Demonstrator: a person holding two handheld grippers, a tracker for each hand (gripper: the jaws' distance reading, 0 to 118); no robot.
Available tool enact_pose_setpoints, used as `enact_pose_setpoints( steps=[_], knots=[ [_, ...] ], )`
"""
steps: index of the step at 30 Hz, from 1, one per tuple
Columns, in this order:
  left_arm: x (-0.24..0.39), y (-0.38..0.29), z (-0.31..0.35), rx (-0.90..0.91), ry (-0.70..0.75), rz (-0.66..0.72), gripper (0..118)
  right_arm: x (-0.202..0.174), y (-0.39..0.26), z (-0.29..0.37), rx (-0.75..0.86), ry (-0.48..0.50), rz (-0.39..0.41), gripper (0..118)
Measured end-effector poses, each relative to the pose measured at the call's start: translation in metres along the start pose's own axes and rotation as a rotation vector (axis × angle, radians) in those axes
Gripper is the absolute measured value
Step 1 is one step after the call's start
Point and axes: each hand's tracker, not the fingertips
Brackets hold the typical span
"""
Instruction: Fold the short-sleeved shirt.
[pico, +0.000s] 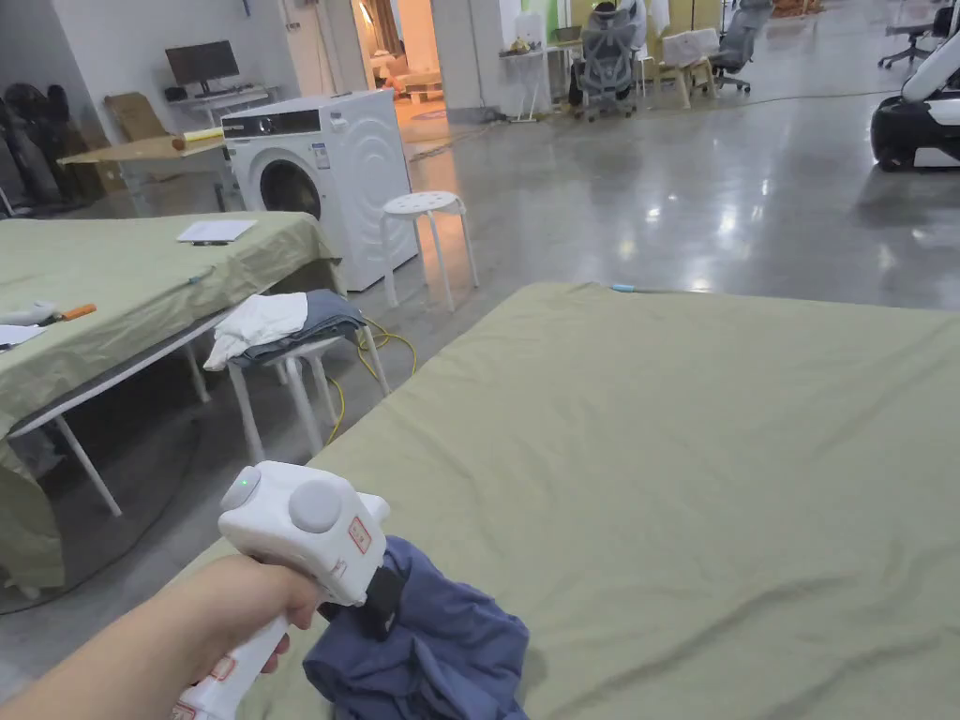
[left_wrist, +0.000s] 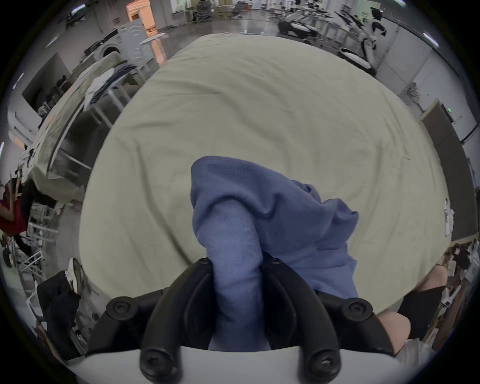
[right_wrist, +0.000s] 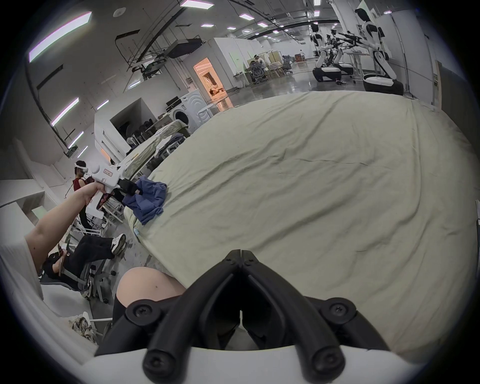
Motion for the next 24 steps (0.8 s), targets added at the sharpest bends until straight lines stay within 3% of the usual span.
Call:
enact_pose_setpoints(
  steps=[2, 3, 5, 6, 9, 13, 14, 17, 18, 19, 20, 24],
  knots=[
    [-0.004, -0.002, 0.0, 0.006, -0.009, 0.011, 23, -0.004, 0.001, 0.0, 0.007, -0.018, 0.008, 0],
    [-0.003, -0.003, 0.0, 0.009, -0.017, 0.024, 31, -0.006, 0.001, 0.0, 0.01, -0.023, 0.014, 0],
    [0.001, -0.005, 0.006, 0.095, 0.033, 0.011, 95, -0.006, 0.002, 0.0, 0.009, -0.021, 0.012, 0],
    [0.002, -0.005, 0.009, 0.106, 0.028, -0.012, 117, -0.007, 0.001, 0.0, 0.01, -0.019, 0.009, 0],
    [0.008, -0.004, 0.025, 0.13, -0.055, 0.011, 112, -0.009, 0.001, 0.0, 0.01, -0.02, 0.013, 0],
    [0.017, 0.0, 0.04, 0.156, -0.023, -0.008, 112, -0.011, 0.0, 0.003, 0.009, -0.012, 0.019, 0],
    [0.021, 0.001, 0.042, 0.157, -0.005, -0.011, 109, -0.011, 0.0, 0.004, 0.01, -0.013, 0.019, 0],
    [0.03, 0.004, 0.051, 0.116, -0.1, 0.008, 56, -0.009, -0.001, 0.009, 0.014, -0.004, 0.01, 0],
    [0.034, 0.006, 0.054, 0.135, -0.079, 0.0, 56, -0.009, -0.002, 0.011, 0.015, -0.003, 0.009, 0],
    [0.041, 0.006, 0.055, 0.156, -0.031, -0.014, 0, -0.009, -0.003, 0.012, 0.019, -0.006, 0.01, 0],
    [0.049, 0.007, 0.058, 0.181, 0.032, -0.044, 0, -0.008, -0.004, 0.014, 0.019, -0.006, 0.011, 0],
    [0.065, 0.007, 0.062, 0.165, -0.058, -0.03, 0, -0.005, -0.006, 0.023, 0.029, -0.005, 0.005, 0]
  ],
)
